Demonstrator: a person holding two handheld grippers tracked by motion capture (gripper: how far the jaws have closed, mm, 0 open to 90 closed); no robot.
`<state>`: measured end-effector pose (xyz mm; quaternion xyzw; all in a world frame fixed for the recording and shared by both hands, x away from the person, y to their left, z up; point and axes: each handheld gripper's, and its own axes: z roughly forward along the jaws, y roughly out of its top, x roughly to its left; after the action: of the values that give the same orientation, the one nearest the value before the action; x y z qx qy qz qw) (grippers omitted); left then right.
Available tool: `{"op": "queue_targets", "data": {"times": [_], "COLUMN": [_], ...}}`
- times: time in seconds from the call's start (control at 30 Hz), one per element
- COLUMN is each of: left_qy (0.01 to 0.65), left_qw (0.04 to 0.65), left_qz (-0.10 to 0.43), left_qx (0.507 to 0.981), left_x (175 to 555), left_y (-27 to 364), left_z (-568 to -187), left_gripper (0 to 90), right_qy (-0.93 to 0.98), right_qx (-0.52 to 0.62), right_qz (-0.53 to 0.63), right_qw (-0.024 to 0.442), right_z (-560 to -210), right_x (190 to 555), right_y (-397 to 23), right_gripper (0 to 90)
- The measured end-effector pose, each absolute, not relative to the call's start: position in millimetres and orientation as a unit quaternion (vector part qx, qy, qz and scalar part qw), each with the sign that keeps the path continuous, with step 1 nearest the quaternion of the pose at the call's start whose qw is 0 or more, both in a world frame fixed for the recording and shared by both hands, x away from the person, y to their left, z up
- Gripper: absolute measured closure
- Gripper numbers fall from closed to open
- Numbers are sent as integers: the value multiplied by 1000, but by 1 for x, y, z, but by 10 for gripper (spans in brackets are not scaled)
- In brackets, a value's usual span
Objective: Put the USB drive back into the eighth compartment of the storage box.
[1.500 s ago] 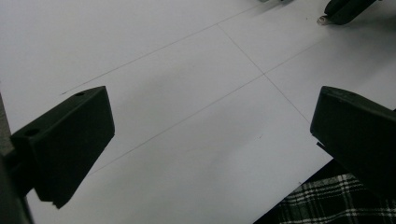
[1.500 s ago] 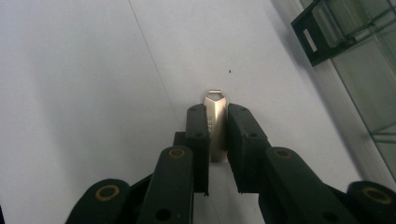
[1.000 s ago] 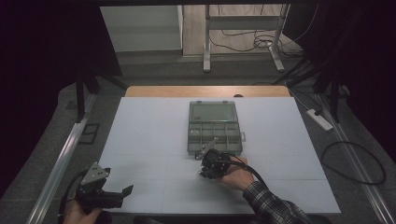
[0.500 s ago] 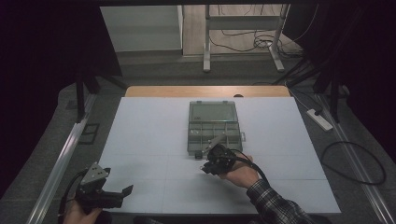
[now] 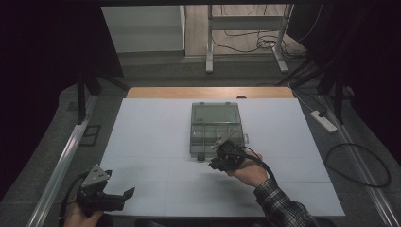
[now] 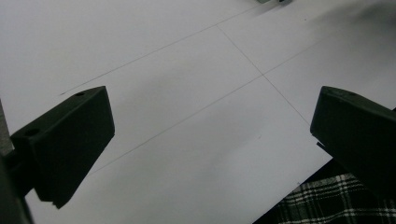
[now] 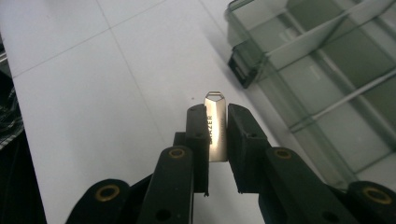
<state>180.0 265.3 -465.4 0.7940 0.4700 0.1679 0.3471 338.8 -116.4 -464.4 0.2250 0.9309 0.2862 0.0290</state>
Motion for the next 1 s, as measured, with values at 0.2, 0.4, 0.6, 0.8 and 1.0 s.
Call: {"op": "queue_targets", "data": {"times": [0.2,0.4,0.6,0.8,1.0], "left_qy": [470,470,469,469,469], "left_qw": [348,348,347,348,348], "left_qz": [168,168,168,168,168], "left_qx": [794,794,794,794,794], "left_x": [180,180,180,180,180], "left_y": [265,265,265,265,265], "left_z": [-465,-465,-465,-465,-465], "left_gripper": [0,0,0,0,0], "right_qy": [924,919,912,908,903], "right_qx": [237,251,266,278,292], "right_qz": [296,301,305,305,302], "right_qw": [40,50,64,76,88], "right_z": [-458,-454,-450,-449,-450], "right_x": [344,351,358,364,371], "right_y": [-125,-135,-146,-154,-163], "right_gripper": [787,787,787,787,787]}}
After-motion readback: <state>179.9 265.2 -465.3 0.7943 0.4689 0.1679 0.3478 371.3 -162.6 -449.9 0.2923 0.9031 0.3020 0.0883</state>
